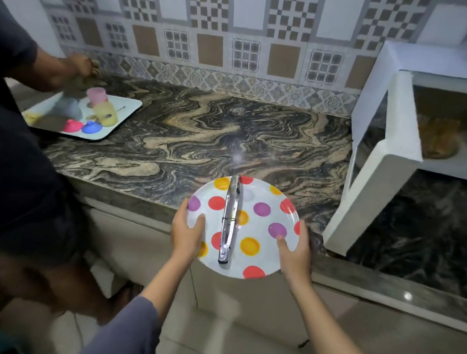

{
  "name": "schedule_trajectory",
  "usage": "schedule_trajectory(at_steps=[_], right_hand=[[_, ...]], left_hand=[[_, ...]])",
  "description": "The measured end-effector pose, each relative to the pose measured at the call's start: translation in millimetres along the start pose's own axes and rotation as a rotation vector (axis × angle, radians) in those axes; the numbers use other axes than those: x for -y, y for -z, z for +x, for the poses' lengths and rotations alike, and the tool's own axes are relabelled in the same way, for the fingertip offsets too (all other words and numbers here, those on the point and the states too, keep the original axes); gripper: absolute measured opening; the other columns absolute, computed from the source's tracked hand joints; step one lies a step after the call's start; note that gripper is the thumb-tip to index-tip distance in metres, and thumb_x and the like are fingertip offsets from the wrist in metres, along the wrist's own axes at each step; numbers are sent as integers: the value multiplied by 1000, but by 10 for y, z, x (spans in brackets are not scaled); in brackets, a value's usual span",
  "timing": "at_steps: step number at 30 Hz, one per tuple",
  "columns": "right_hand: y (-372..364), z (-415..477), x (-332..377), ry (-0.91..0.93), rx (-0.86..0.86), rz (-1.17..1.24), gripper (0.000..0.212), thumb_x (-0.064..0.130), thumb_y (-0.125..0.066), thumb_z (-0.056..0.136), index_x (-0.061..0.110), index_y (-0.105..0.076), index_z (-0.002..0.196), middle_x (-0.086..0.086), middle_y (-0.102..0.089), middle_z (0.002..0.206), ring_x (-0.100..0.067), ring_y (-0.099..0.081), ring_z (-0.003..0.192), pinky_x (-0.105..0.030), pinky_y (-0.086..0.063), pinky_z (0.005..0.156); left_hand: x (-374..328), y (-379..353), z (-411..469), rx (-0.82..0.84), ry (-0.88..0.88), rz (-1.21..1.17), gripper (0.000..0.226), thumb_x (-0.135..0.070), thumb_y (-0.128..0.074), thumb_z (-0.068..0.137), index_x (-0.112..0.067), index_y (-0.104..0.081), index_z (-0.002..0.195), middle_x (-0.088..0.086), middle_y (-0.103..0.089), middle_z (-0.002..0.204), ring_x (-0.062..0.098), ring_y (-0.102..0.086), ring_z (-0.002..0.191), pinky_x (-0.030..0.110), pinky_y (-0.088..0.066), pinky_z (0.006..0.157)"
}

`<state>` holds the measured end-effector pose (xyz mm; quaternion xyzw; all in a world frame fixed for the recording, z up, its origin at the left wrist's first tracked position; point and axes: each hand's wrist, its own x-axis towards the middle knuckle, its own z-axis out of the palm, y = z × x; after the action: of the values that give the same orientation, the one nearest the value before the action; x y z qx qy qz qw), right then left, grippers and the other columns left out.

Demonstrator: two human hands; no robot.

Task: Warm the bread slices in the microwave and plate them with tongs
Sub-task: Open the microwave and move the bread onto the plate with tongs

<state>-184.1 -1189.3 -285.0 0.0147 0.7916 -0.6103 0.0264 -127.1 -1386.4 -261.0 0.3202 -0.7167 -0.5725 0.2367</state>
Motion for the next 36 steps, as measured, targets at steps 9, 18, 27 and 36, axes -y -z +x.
schedule_trajectory(at_steps=[9, 18, 27, 36], right_hand=[[729, -1375, -381, 35, 57, 71, 56, 14, -60, 88, 25, -38, 139, 8, -58, 119, -14, -55, 108, -33, -46, 92], [1733, -2185, -791, -30, -119, 95, 61, 2, -58, 89, 12, -30, 143, 6, -46, 124, -10, -44, 117, -7, -37, 84], [2805, -2393, -1091, -105, -386, 44, 57, 13, -62, 88, 21, -38, 139, -1, -53, 133, -18, -51, 120, -38, -45, 101], [3710, -1547, -893, -55, -517, 62, 55, 13, -62, 88, 17, -40, 138, 3, -56, 120, -16, -55, 111, -35, -49, 93]], left_hand=[[424, 443, -1399, 81, -27, 18, 56, -26, -58, 79, -13, -47, 132, 4, -57, 123, 21, -56, 112, 35, -45, 94], [465, -43, -2500, 233, -40, -13, 52, -8, -56, 90, -6, -38, 139, -7, -41, 119, 3, -37, 112, 5, -29, 82], [290, -1014, -3117, 447, -41, 23, 55, -17, -59, 89, -14, -39, 140, 8, -51, 135, 22, -47, 125, 32, -39, 102], [-289, -2317, -3051, 540, -64, -109, 54, -16, -58, 90, -16, -38, 140, 2, -48, 132, 17, -49, 119, 24, -42, 88]])
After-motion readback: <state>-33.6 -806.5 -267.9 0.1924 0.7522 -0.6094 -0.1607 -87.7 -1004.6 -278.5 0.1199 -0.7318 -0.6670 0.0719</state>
